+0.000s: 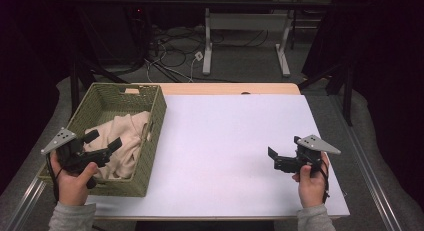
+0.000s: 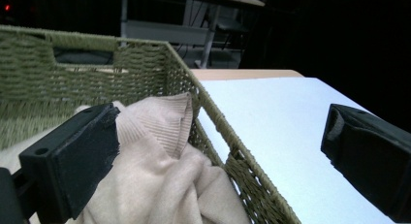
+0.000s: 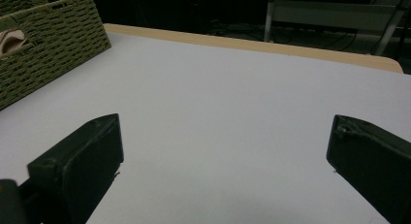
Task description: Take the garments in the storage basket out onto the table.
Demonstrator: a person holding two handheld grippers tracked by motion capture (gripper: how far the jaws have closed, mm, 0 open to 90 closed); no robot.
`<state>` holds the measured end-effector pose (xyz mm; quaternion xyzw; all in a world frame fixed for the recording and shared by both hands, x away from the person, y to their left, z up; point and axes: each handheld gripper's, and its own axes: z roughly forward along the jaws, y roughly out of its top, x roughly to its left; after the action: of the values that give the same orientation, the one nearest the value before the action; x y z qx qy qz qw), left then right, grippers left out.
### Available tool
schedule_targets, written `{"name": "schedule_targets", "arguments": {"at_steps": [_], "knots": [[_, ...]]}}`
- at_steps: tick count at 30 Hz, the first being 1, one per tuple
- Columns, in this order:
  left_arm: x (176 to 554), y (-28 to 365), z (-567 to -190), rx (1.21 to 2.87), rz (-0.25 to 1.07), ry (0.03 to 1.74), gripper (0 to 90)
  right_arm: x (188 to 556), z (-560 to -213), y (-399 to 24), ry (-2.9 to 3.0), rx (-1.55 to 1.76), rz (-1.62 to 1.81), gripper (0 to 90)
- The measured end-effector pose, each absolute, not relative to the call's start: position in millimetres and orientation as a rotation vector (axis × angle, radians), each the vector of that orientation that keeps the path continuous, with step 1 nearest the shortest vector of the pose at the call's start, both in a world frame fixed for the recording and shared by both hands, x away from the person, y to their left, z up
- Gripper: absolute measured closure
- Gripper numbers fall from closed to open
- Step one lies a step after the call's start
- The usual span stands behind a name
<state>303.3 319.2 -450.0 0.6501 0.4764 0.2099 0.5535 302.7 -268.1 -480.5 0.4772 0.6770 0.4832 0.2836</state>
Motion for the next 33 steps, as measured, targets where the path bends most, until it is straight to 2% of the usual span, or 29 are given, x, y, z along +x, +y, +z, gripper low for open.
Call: {"name": "schedule_targets", "arguments": {"at_steps": [8, 21, 33], "knots": [[311, 322, -446, 1.610, 0.460, 1.172, 0.3, 307, -483, -270, 1.816, 1.320, 1.324, 0.0], [340, 347, -427, 1.573, 0.494, 1.338, 0.1, 310, -487, -269, 1.838, 1.321, 1.304, 0.0], [367, 362, -456, 1.600, 0.516, 1.523, 0.1, 313, -493, -267, 1.847, 1.340, 1.290, 0.1]]}}
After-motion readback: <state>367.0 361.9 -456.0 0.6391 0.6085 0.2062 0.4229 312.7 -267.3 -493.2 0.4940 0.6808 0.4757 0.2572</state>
